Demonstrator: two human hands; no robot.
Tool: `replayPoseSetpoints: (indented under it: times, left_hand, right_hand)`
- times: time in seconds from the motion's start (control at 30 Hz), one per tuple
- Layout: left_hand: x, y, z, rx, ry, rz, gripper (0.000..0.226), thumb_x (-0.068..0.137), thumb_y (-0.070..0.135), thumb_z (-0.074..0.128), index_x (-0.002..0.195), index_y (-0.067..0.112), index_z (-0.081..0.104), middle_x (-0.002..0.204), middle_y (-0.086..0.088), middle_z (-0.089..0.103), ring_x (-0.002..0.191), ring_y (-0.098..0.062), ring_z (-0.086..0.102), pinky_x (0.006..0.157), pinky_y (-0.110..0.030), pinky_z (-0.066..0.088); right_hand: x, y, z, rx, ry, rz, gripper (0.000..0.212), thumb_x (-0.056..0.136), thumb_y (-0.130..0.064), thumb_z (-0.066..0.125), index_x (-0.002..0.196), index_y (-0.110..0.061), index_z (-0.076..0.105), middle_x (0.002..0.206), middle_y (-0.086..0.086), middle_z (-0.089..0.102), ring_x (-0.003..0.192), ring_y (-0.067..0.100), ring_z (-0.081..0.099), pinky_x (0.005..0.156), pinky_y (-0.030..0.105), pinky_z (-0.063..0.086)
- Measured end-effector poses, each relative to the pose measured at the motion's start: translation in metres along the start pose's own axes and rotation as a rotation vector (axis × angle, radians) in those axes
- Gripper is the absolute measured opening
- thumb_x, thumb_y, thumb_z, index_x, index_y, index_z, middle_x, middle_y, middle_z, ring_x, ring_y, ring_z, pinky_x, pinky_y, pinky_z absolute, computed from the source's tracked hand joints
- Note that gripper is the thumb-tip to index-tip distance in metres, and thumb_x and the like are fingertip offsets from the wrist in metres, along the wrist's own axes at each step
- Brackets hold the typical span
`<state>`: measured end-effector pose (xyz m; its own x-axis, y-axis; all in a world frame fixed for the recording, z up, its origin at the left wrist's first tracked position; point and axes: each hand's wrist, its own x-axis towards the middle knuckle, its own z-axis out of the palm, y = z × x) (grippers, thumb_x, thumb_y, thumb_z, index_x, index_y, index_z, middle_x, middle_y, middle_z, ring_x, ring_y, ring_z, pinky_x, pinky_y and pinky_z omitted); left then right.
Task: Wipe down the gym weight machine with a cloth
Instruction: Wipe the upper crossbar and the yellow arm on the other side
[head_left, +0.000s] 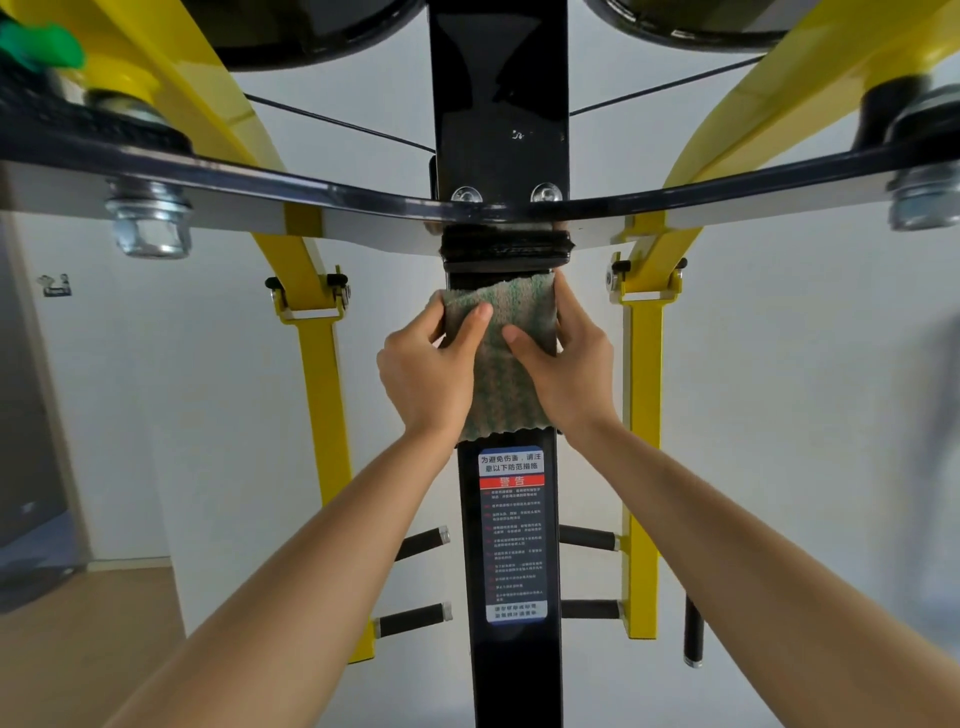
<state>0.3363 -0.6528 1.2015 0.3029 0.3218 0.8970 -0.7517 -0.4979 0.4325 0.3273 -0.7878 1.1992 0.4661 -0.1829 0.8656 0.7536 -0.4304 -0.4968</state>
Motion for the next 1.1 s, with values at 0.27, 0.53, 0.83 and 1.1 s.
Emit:
replayPoseSetpoints:
  times: [0.27,0.53,0.83,1.1]
  left_hand:
    - [-0.060,-0.036,-0.007,-0.002,-0.052,-0.083,0.053,0.089,0.058,0.068,0.123,0.018,0.072,0.104,0.004,0.076,0.098,-0.010,0.070,0.079,-0.033,0.061]
    - [-0.132,-0.052,-0.026,-0.040,-0.107,-0.120,0.046,0.087,0.035,0.079,0.126,0.013,0.069,0.118,-0.002,0.069,0.105,-0.014,0.067,0.077,-0.029,0.063]
    - [-0.223,-0.088,-0.043,0.034,-0.201,-0.204,0.048,0.087,0.034,0.078,0.128,0.011,0.069,0.105,-0.007,0.068,0.096,-0.015,0.067,0.071,-0.032,0.063]
    - [-0.291,-0.111,-0.059,0.113,-0.285,-0.251,0.048,0.086,0.033,0.079,0.126,0.009,0.070,0.102,-0.004,0.074,0.096,-0.009,0.068,0.079,-0.012,0.055]
  right_hand:
    - [-0.057,0.033,-0.002,0.088,-0.051,0.101,0.077,0.091,-0.034,0.074,0.156,-0.026,0.032,0.134,-0.008,0.063,0.121,0.010,0.062,0.089,0.041,0.060]
    - [-0.130,0.058,-0.002,0.054,-0.108,0.254,0.080,0.091,-0.033,0.071,0.157,-0.029,0.028,0.136,-0.010,0.061,0.121,0.011,0.061,0.095,0.037,0.057]
    - [-0.218,0.095,-0.001,-0.009,-0.198,0.429,0.082,0.094,-0.030,0.068,0.159,-0.036,0.018,0.140,-0.007,0.059,0.127,0.015,0.058,0.100,0.045,0.055]
    - [-0.285,0.124,-0.002,-0.073,-0.269,0.542,0.081,0.094,-0.028,0.068,0.158,-0.037,0.019,0.136,-0.007,0.062,0.121,0.013,0.062,0.099,0.043,0.055]
